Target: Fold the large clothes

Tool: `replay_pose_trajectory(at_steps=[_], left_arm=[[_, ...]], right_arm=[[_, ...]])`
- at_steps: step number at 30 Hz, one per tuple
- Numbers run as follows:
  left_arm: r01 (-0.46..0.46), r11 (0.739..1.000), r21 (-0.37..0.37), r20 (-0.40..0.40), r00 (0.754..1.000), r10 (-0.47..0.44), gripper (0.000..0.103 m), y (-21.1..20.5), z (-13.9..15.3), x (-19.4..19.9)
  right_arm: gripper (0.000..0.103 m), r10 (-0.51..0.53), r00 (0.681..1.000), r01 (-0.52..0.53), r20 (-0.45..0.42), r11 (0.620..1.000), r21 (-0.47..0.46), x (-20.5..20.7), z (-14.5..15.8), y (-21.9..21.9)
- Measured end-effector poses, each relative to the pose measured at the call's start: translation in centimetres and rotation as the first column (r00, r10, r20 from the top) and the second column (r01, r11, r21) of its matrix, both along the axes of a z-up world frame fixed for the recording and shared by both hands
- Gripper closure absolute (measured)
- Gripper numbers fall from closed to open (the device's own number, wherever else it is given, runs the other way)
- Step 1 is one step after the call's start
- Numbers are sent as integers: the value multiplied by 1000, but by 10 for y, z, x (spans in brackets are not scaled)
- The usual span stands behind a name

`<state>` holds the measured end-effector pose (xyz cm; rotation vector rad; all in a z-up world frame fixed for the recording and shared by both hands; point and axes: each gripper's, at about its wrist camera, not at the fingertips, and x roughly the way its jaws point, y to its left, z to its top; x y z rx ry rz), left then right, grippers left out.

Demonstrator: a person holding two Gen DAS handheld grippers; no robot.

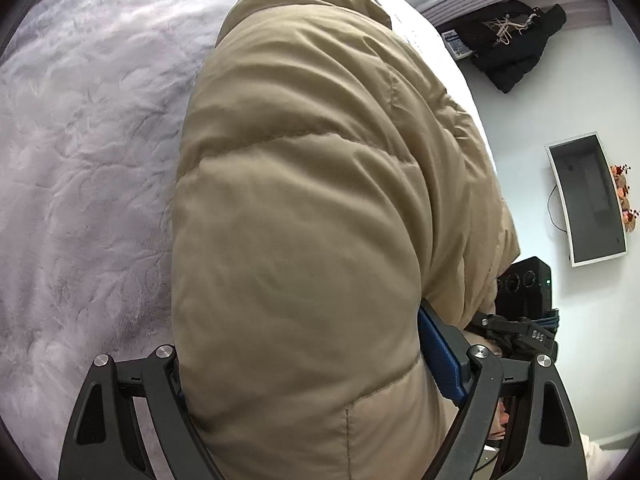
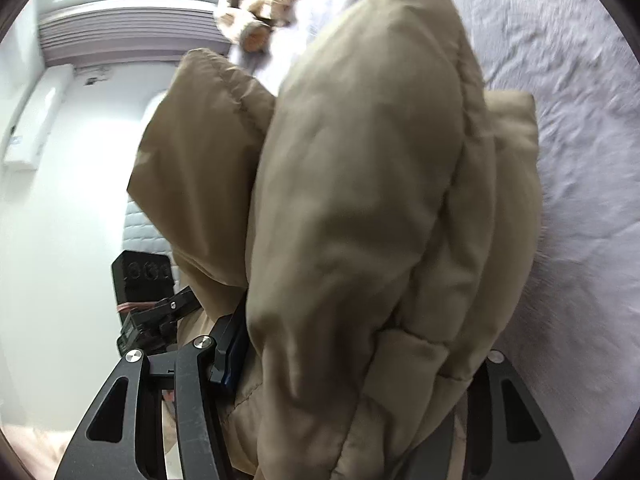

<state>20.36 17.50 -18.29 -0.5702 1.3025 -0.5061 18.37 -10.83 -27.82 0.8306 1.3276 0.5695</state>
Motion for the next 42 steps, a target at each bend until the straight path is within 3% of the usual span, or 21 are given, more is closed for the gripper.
replay_pose_trajectory(at_steps=[4, 8, 11, 14, 17, 19, 20, 23, 26, 29, 32, 35, 39, 42], left_arm=[[20, 1000, 14, 29, 999, -21, 12, 11, -10, 0], [17, 997, 70, 56, 998, -21, 10, -9, -8, 5], [9, 993, 121, 75, 997, -19, 10, -20, -3, 5], [12, 984, 180, 104, 994, -31, 9, -40, 4, 3], [7, 978, 210, 111, 993, -31, 8, -57, 9, 2], [5, 976, 219, 110, 994, -29, 8, -57, 10, -1], [4, 975, 224, 110, 994, -30, 8, -60, 15, -2], [-2, 968, 251, 118, 993, -28, 8, -46, 26, -4], [-31, 957, 289, 186, 982, -24, 8, -40, 53, -11], [-41, 952, 302, 321, 945, -61, 8, -44, 93, -14], [34, 962, 272, 371, 919, -138, 8, -69, 114, -2], [125, 955, 268, 365, 904, -221, 8, -109, 105, 17], [131, 930, 343, 303, 922, -241, 8, -136, 72, 47], [136, 907, 398, 273, 927, -258, 8, -140, 53, 56]], right_arm=[[34, -31, 999, 27, -41, 995, -98, -4, 0, 1], [34, -52, 998, 46, -20, 969, -241, -3, 39, 4], [36, -78, 996, 90, 48, 926, -367, -15, 73, -8], [61, -70, 986, 127, 150, 904, -408, -27, 108, -6], [72, -42, 978, 125, 204, 902, -413, -26, 129, 4], [73, 4, 979, 83, 206, 906, -415, -23, 136, 2], [74, 28, 978, 62, 205, 907, -417, -23, 135, 11], [74, 91, 984, -2, 150, 861, -508, -34, 119, 30], [86, 129, 989, -56, 78, 793, -606, -51, 87, 33], [86, 111, 993, -56, 51, 785, -616, -58, 68, 27], [87, 102, 993, -45, 59, 788, -615, -59, 57, 22], [87, 63, 996, -17, 58, 812, -584, -57, 48, 19], [87, 50, 997, -5, 64, 823, -568, -57, 43, 12], [87, 19, 997, 19, 68, 852, -522, -59, 39, -4]])
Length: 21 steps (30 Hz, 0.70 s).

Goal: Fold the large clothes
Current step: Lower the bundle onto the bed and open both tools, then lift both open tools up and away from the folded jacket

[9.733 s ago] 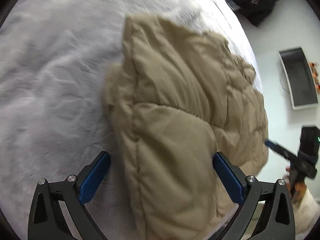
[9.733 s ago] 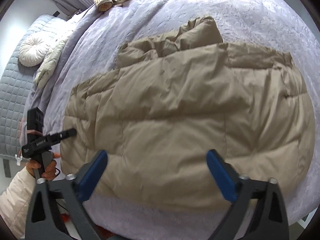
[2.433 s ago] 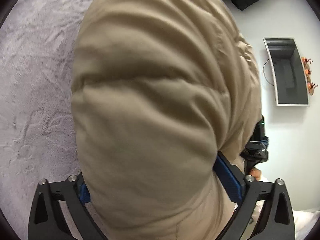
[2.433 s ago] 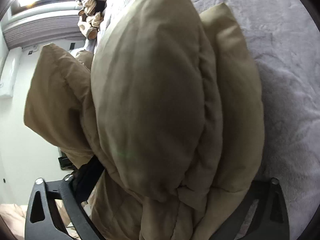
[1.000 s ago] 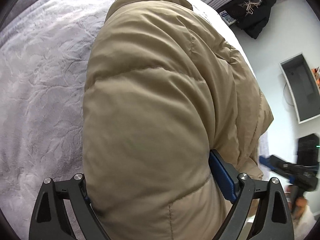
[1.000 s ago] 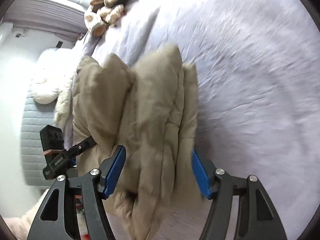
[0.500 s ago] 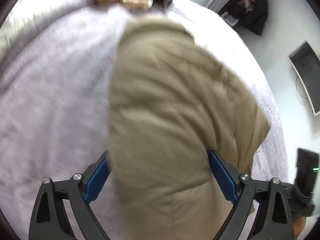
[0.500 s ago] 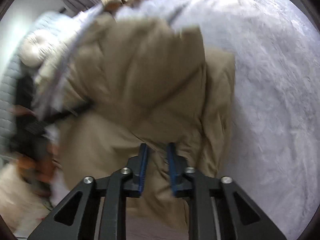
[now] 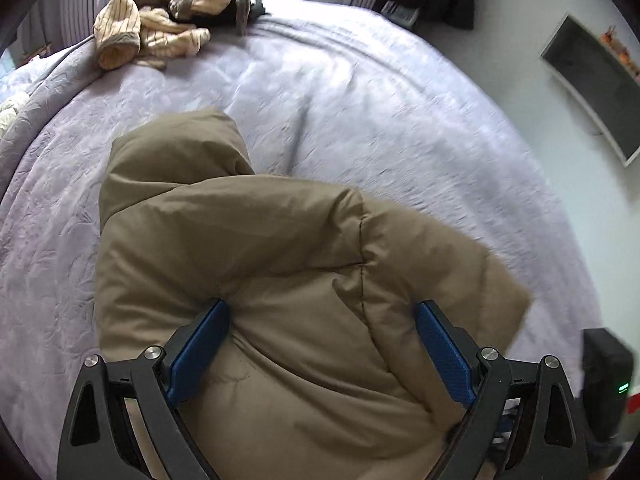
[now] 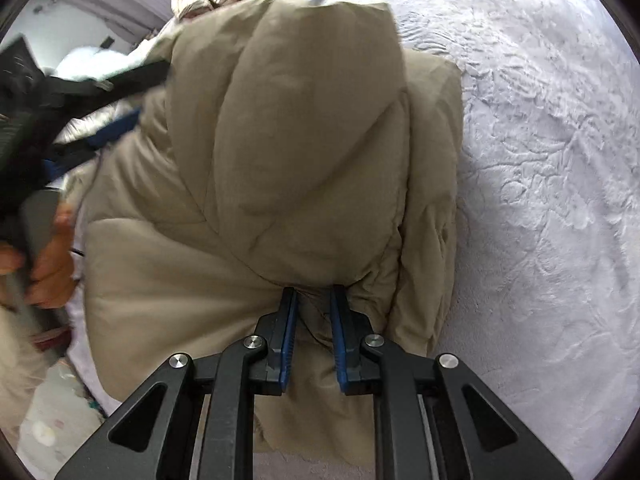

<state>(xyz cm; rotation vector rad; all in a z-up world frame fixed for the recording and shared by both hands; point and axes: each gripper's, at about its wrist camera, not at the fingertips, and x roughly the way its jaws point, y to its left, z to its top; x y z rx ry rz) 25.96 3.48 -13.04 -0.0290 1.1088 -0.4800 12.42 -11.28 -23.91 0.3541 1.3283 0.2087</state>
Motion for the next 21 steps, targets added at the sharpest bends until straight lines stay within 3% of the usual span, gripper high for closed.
replay_pose_trajectory(at_steps=[3, 7, 14, 21], left_arm=[[14, 999, 48, 6, 1000, -15, 8, 0, -17, -1], [4, 997, 76, 15, 1000, -5, 8, -2, -13, -3], [-61, 992, 110, -6, 998, 62, 8, 12, 12, -20], [-103, 985, 141, -24, 994, 108, 4, 34, 34, -55]], right_arm=[[87, -39, 999, 39, -2, 997, 73, 1, -6, -14], [87, -112, 993, 117, -39, 982, 151, 1, -12, -31], [82, -79, 996, 85, -51, 987, 138, 2, 8, -33], [57, -56, 998, 59, -27, 993, 106, -4, 40, -11]])
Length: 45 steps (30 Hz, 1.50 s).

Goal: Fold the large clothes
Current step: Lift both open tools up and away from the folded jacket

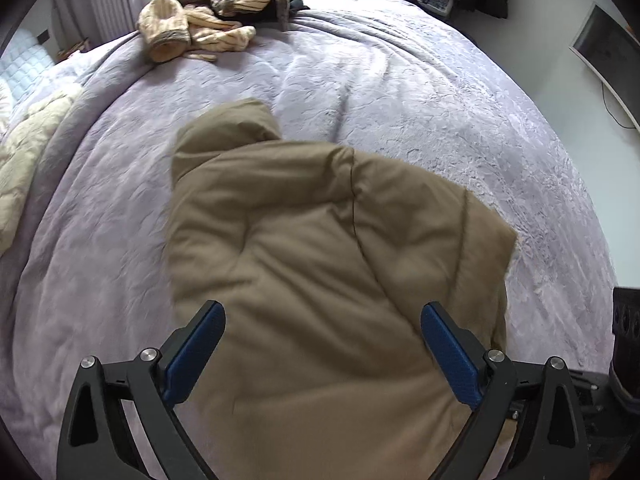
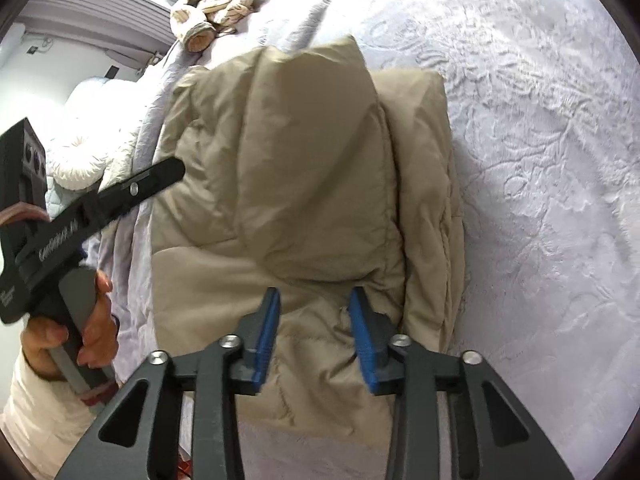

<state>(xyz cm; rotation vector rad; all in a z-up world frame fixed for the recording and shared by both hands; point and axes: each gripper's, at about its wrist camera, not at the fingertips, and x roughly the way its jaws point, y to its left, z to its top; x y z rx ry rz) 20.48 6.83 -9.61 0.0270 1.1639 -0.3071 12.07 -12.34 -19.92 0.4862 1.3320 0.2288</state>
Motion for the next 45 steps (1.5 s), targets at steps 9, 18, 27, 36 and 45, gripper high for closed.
replay_pose_trajectory(at_steps=[9, 18, 27, 36, 45], left_arm=[[-107, 994, 8, -33, 994, 108, 0, 29, 5, -38], [-163, 974, 160, 36, 987, 159, 0, 36, 16, -59], [-185, 972, 144, 22, 983, 184, 0, 48, 25, -70], [-163, 980, 116, 11, 987, 163, 0, 49, 38, -91], [-163, 984, 78, 52, 986, 159, 0, 71, 75, -122]], right_arm=[[52, 8, 1000, -9, -14, 999, -31, -19, 18, 13], [36, -12, 1000, 11, -10, 996, -86, -31, 32, 25], [10, -34, 999, 41, 37, 977, -208, -43, 57, 32], [10, -41, 992, 81, 118, 929, -362, -52, 87, 40], [10, -29, 991, 81, 133, 912, -402, -67, 116, 59]])
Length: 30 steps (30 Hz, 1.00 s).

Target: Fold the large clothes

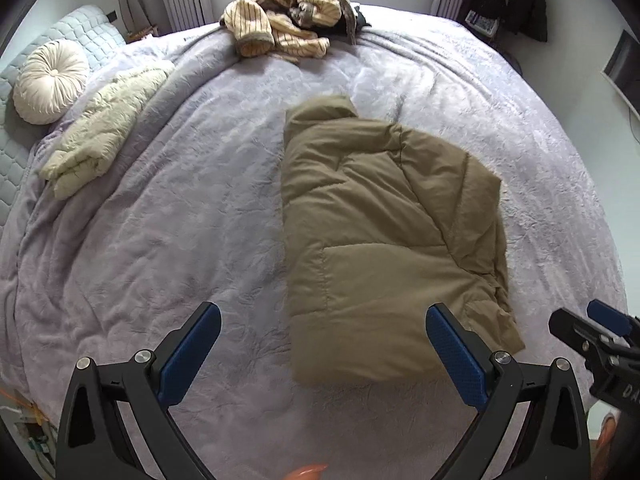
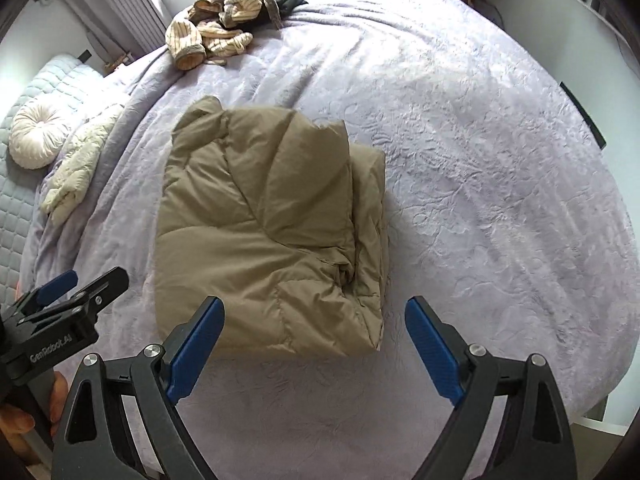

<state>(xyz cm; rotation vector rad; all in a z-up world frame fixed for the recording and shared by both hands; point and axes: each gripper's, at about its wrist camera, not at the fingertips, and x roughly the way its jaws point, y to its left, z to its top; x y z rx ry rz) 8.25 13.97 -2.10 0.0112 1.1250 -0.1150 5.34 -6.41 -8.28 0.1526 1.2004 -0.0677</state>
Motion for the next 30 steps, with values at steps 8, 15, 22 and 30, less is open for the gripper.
replay_pose_trajectory(at_steps=[8, 15, 22, 30], left_arm=[[-19, 1000, -13, 32, 999, 20, 0, 13, 30, -27], [-62, 998, -3, 88, 994, 62, 0, 14, 53, -49], [-85, 996, -1, 121, 989, 85, 0, 8, 73, -74], [-107, 994, 19, 159, 982, 103, 0, 0, 89, -100]], right_arm=[[10, 2, 999, 0, 52, 999, -35, -16, 33, 20], [10, 28, 995, -24, 92, 999, -44, -28, 56, 33], [10, 41, 989, -31, 144, 997, -73, -47, 74, 31], [10, 52, 980, -31, 194, 994, -107, -72, 97, 25]])
